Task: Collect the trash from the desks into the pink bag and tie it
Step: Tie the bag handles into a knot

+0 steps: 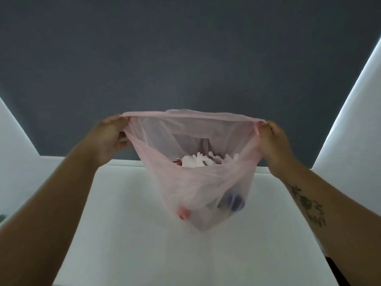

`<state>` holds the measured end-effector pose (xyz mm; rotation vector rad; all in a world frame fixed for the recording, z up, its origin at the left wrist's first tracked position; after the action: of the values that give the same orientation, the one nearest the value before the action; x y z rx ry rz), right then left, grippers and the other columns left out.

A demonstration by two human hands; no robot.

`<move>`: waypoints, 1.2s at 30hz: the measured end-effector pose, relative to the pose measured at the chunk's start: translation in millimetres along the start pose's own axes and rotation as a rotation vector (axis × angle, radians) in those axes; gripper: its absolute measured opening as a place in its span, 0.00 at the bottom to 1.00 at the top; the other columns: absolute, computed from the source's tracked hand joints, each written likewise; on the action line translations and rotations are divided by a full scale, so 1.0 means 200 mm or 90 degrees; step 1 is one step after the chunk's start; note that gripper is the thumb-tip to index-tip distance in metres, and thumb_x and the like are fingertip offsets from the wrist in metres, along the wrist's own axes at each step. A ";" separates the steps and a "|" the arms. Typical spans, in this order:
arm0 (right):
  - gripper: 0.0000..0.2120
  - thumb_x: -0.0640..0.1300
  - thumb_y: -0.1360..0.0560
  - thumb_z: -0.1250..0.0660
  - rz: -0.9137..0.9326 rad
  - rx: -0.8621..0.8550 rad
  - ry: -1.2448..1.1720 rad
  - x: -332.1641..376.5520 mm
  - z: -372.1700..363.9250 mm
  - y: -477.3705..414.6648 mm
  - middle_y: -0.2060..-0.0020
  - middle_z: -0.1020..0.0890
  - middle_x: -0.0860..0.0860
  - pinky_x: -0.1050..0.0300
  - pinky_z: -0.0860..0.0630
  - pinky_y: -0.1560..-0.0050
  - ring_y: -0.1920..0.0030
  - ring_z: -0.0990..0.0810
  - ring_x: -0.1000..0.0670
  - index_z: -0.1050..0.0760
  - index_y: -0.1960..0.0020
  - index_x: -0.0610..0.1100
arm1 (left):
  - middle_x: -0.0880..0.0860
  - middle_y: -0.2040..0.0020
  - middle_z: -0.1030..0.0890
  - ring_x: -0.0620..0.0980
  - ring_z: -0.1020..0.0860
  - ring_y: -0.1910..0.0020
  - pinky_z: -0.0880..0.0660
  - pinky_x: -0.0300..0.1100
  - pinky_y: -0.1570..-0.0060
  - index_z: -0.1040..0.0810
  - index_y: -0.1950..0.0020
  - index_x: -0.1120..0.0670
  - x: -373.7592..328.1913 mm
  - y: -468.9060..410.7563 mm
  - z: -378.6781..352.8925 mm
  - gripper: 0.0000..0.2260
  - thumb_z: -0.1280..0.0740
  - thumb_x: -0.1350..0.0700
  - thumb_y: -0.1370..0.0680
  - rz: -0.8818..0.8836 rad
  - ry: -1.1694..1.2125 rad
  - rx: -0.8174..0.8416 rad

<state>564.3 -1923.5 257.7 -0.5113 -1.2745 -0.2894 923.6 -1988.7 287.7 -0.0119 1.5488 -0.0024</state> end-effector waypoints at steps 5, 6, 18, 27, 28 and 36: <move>0.14 0.57 0.19 0.48 -0.047 0.009 -0.063 -0.01 -0.18 -0.03 0.52 0.23 0.49 0.45 0.21 0.48 0.50 0.21 0.46 0.29 0.44 0.51 | 0.53 0.54 0.17 0.51 0.19 0.56 0.22 0.44 0.62 0.20 0.51 0.54 0.12 0.01 -0.16 0.14 0.45 0.56 0.17 0.057 0.143 -0.147; 0.16 0.62 0.21 0.46 -0.056 0.049 -0.078 -0.01 -0.20 -0.03 0.51 0.22 0.50 0.43 0.20 0.48 0.50 0.20 0.46 0.29 0.43 0.53 | 0.52 0.52 0.17 0.50 0.18 0.54 0.22 0.44 0.59 0.20 0.50 0.54 0.13 0.00 -0.16 0.12 0.43 0.53 0.17 0.072 0.176 -0.159; 0.08 0.40 0.21 0.46 0.025 -0.167 0.117 0.03 -0.21 -0.09 0.55 0.22 0.43 0.54 0.31 0.60 0.59 0.25 0.44 0.27 0.51 0.42 | 0.58 0.52 0.25 0.58 0.25 0.52 0.28 0.47 0.51 0.24 0.45 0.59 0.13 -0.34 0.15 0.09 0.29 0.62 0.24 -0.184 -0.592 -0.082; 0.10 0.43 0.21 0.43 0.029 -0.122 0.186 0.09 -0.33 0.01 0.57 0.21 0.44 0.53 0.29 0.61 0.59 0.24 0.43 0.24 0.50 0.41 | 0.59 0.57 0.19 0.54 0.19 0.64 0.20 0.51 0.71 0.21 0.48 0.61 0.09 -0.44 -0.04 0.12 0.42 0.70 0.22 0.216 0.094 0.025; 0.10 0.48 0.22 0.41 -0.003 -0.089 0.161 0.10 -0.35 0.01 0.57 0.21 0.45 0.54 0.27 0.60 0.59 0.23 0.45 0.25 0.52 0.43 | 0.58 0.57 0.17 0.53 0.19 0.64 0.20 0.49 0.70 0.21 0.47 0.60 0.09 -0.47 -0.07 0.12 0.43 0.69 0.22 0.219 0.144 0.019; 0.13 0.54 0.20 0.41 -0.068 -0.139 -0.050 0.00 -0.23 0.01 0.51 0.19 0.46 0.48 0.19 0.56 0.55 0.19 0.45 0.26 0.43 0.47 | 0.58 0.49 0.16 0.52 0.18 0.50 0.21 0.45 0.45 0.22 0.39 0.63 0.05 -0.32 -0.03 0.17 0.46 0.72 0.21 0.075 0.043 0.362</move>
<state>604.1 -1944.9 247.5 -0.6467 -1.3569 -0.5059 918.9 -2053.7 278.3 0.5325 1.5675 -0.3525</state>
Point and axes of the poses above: each hand's wrist, its own y-axis away from the middle knuckle, its own z-axis out of the back of the hand, x = y × z, the point moved 1 cm from there along -y, towards the middle knuckle
